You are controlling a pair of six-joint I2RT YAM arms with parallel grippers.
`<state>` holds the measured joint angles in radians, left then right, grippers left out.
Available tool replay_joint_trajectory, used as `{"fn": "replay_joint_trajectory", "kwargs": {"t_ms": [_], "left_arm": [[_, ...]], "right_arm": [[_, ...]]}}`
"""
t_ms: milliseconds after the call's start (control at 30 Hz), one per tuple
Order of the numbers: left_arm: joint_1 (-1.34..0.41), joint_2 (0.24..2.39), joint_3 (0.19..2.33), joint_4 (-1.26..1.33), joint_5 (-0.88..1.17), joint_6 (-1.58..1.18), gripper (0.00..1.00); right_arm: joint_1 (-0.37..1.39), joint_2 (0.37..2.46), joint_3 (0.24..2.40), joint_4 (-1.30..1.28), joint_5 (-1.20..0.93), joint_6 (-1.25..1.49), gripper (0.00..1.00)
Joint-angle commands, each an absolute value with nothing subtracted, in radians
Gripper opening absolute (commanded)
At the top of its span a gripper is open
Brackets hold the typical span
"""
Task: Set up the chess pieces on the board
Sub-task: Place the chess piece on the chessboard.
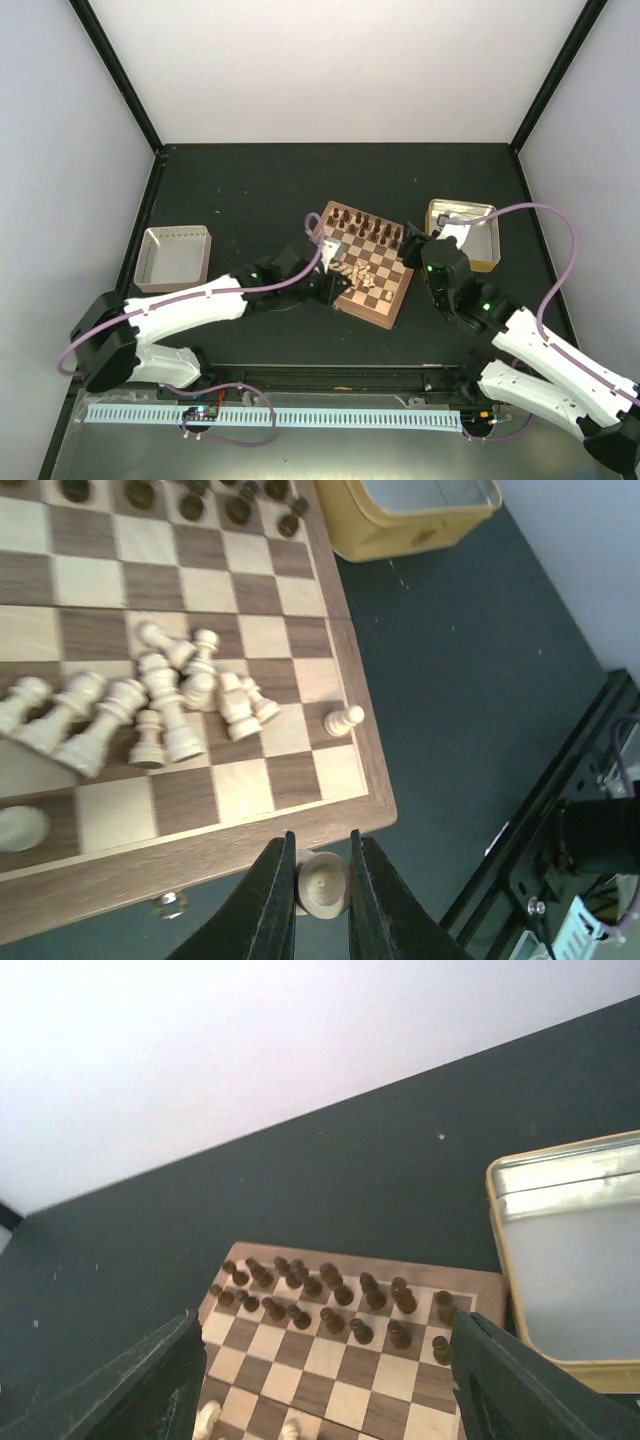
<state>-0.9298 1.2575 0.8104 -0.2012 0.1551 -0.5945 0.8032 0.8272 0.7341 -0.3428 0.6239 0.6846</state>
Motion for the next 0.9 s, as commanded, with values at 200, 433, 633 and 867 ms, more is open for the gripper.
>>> {"fn": "replay_joint_trajectory", "kwargs": {"t_ms": [200, 433, 633, 867], "left_arm": [[-1.144, 1.554, 0.955, 0.006, -0.003, -0.53, 0.08], [-1.199, 1.725, 1.076, -0.015, -0.048, -0.487, 0.08], [-1.216, 1.767, 1.065, -0.005, -0.12, -0.514, 0.08], [-1.218, 1.802, 1.075, -0.024, -0.193, -0.562, 0.08]], "right_arm": [[0.798, 0.747, 0.703, -0.4, 0.755, 0.815, 0.69], [0.797, 0.743, 0.706, -0.446, 0.803, 0.829, 0.69], [0.797, 0.722, 0.698, -0.463, 0.851, 0.823, 0.7], [0.797, 0.72, 0.72, -0.539, 0.934, 0.859, 0.7]]}}
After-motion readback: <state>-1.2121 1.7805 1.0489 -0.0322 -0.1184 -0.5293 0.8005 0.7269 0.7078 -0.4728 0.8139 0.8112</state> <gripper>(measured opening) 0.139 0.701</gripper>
